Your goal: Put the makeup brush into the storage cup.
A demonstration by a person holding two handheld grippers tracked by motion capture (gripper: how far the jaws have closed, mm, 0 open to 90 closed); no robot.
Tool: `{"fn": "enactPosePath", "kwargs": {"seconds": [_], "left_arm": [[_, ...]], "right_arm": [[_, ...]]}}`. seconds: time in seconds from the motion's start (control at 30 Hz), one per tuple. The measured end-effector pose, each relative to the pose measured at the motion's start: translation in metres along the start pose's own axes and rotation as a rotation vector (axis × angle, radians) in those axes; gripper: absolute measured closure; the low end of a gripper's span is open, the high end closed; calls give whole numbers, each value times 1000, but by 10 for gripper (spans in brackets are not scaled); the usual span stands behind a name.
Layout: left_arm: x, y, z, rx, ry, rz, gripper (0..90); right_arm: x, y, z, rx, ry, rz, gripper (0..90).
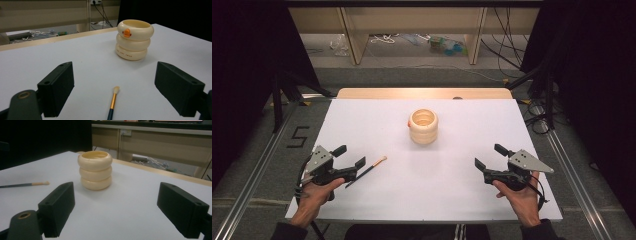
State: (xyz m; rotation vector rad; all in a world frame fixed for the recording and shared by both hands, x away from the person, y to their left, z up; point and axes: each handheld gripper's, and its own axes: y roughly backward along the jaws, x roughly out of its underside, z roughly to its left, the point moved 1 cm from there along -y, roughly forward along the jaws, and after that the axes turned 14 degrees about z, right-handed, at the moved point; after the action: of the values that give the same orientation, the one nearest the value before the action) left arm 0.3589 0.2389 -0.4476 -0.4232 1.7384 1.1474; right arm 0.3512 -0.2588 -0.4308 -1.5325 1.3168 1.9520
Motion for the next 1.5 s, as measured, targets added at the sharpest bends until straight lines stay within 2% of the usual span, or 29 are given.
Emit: {"fn": "enactPosePath", "kwargs": {"seconds": [0.1, 0.13, 0.27, 0.37, 0.4, 0.53, 0.63, 0.7, 0.77, 0.8, 0.93, 1.0, 1.13, 1.17, 1.2, 1.23, 1.27, 1.3, 1.37, 1.4, 1.5], "left_arm": [[0, -3, 0, -1, -13, 25, 156], [0, -4, -1, -1, -15, 29, 156], [0, -5, -2, 6, -9, 35, 156], [-1, -5, -4, 15, 17, 29, 156], [-2, -5, -4, 14, 5, 29, 156], [-3, -8, -6, 22, 4, 40, 156], [-6, -8, -6, 19, -16, 64, 156], [-9, -8, -7, 33, -30, 98, 156], [-13, -7, -5, 34, -69, 124, 158], [-14, -6, -5, 23, -64, 127, 157], [-19, -7, -3, 36, -48, 154, 161], [-23, -8, 0, 34, -47, 206, 164], [-28, -12, 2, 29, -100, 290, 178], [-28, -12, 2, 29, -100, 290, 177], [-30, -13, 4, 37, -141, 357, 177], [-31, -16, 3, 36, -132, 362, 179], [-32, -18, 2, 23, -143, 378, 181], [-33, -19, 2, 28, -150, 394, 182], [-36, -23, 2, 36, -181, 444, 182], [-38, -24, 1, 31, -209, 483, 182], [-41, -32, -4, 18, -233, 539, 183]], "right_arm": [[0, 0, -1, 1, -1, 23, 155], [0, 0, -1, -7, 0, 15, 155], [0, 0, 0, -9, 4, 19, 156], [0, 0, 0, -9, 4, 18, 156], [0, 0, 0, -9, 5, 16, 156], [0, 0, 0, -13, 6, 22, 156], [0, -1, 0, -16, 3, 16, 156], [0, -1, 0, -17, 3, 15, 157], [0, -2, 1, -11, 3, 13, 157], [0, -2, 1, -19, 4, 13, 157], [0, -3, 2, -18, 11, 20, 158], [0, -4, 3, -18, 6, 20, 158], [0, -6, 2, -38, 10, 29, 160], [0, -6, 2, -38, 10, 29, 160], [0, -6, 3, -37, 12, 38, 160], [0, -6, 3, -39, 12, 38, 160], [0, -6, 3, -40, 14, 37, 161], [0, -7, 3, -46, 15, 29, 161], [0, -7, 3, -45, 12, 35, 161], [0, -7, 3, -46, 12, 36, 161], [0, -7, 3, -48, 14, 36, 162]]}}
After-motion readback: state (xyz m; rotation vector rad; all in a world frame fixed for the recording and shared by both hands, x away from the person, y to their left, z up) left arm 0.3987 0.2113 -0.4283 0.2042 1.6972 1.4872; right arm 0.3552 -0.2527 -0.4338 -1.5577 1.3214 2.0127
